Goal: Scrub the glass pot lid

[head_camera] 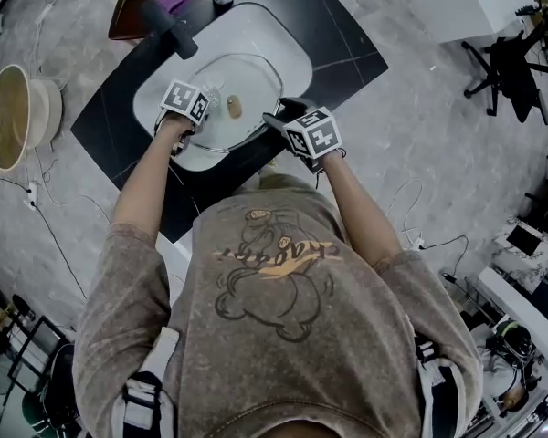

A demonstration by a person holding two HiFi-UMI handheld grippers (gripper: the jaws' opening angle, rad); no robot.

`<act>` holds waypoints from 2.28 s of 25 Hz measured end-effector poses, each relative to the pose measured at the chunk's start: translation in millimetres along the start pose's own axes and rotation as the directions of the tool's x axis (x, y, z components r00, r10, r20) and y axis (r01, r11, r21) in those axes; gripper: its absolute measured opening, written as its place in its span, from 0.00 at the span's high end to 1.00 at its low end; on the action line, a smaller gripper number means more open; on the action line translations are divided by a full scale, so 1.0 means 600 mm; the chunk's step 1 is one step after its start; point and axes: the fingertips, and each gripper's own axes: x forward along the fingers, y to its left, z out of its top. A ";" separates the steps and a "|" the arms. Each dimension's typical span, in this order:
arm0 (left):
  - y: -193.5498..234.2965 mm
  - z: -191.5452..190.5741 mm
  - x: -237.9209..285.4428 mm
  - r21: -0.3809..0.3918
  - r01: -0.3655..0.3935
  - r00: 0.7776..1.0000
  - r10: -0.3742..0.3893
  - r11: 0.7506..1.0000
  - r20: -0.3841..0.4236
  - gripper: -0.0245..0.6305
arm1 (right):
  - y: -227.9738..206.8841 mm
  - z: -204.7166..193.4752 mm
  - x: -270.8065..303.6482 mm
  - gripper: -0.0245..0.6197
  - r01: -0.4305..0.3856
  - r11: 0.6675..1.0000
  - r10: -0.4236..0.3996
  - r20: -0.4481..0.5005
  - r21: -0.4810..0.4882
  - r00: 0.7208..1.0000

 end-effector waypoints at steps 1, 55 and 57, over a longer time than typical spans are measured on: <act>-0.008 -0.006 -0.002 -0.007 0.009 1.000 -0.009 1.000 -0.005 0.88 | 0.000 0.000 0.000 0.56 0.001 1.000 -0.001 0.002 0.001 1.000; -0.193 0.149 0.032 0.038 0.278 0.953 -0.280 0.960 0.114 0.88 | 0.001 -0.001 -0.001 0.57 0.026 1.000 -0.026 0.013 -0.011 1.000; -0.178 0.159 0.039 0.033 0.256 0.957 -0.258 0.966 0.134 0.88 | 0.002 -0.001 0.000 0.57 0.026 1.000 -0.026 0.012 -0.011 1.000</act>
